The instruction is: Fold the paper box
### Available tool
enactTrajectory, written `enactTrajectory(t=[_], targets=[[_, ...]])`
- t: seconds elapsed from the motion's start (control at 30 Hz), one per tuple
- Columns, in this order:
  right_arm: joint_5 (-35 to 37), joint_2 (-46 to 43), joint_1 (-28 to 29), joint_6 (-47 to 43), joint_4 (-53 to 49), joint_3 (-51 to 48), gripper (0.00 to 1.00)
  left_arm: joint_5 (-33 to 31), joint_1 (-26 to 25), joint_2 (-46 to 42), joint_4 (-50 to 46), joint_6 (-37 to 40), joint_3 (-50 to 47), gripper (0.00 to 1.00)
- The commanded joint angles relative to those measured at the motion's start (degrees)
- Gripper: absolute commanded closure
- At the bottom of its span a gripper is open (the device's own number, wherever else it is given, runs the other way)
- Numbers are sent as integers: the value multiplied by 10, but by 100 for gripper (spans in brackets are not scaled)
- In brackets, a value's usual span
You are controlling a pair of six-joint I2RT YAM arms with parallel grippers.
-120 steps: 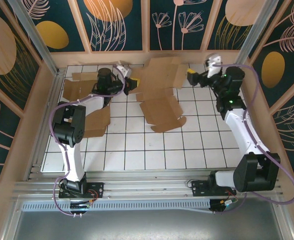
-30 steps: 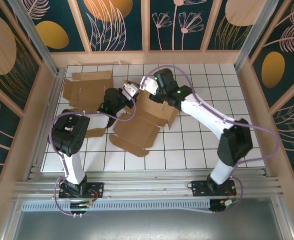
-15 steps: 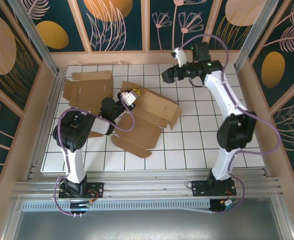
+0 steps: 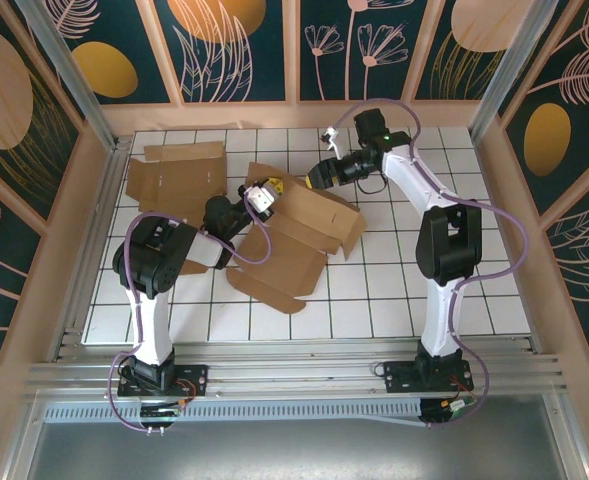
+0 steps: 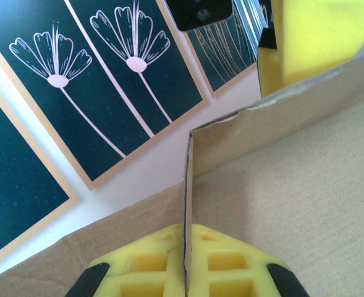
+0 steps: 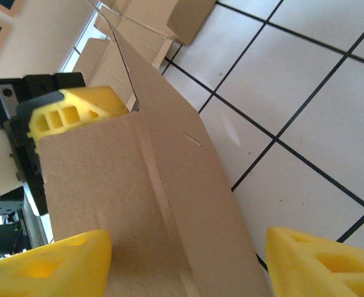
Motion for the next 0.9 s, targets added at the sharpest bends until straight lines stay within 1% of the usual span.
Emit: enactTrajectory(t=[0.0, 0.1, 0.17, 0.2, 0.23, 0.27, 0.33, 0.47, 0.57, 0.63, 0.67, 0.7, 0.73, 0.77, 0.8, 0.87], targets=[[21, -4, 11, 10, 14, -14, 35, 23, -2, 9, 39, -7, 8, 99], [34, 5, 19, 10, 14, -18, 36, 22, -2, 9, 38, -8, 5, 95], [40, 8, 23, 13, 19, -21, 36, 17, -2, 8, 36, -8, 1, 88], [45, 6, 23, 15, 22, -24, 36, 13, -2, 6, 38, -10, -3, 80], [49, 4, 24, 19, 28, -27, 38, 9, -2, 3, 41, -13, -10, 68], [54, 3, 25, 23, 34, -31, 39, 6, -2, -2, 44, -17, -16, 60], [60, -1, 25, 32, 50, -40, 41, 5, -1, -17, 53, -30, -38, 49], [67, -10, 29, 47, 85, -63, 46, 10, -2, -42, 71, -64, -82, 43], [83, -17, 38, 43, 91, -72, 45, -4, -2, -65, 79, -92, -117, 37], [90, -25, 43, 44, 102, -85, 44, -18, -2, -94, 66, -125, -141, 31], [90, -28, 44, 48, 108, -91, 44, -19, -2, -111, 57, -140, -152, 30], [91, -32, 45, 52, 115, -99, 44, -22, -2, -134, 47, -163, -166, 28], [91, -35, 45, 56, 123, -105, 44, -37, -2, -158, 34, -202, -178, 25], [91, -38, 45, 58, 128, -109, 44, -56, -2, -184, 6, -247, -183, 24], [94, -40, 46, 61, 131, -112, 44, -67, -2, -222, -52, -289, -183, 25], [99, -44, 49, 67, 134, -115, 44, -89, -2, -279, -209, -388, -161, 28]])
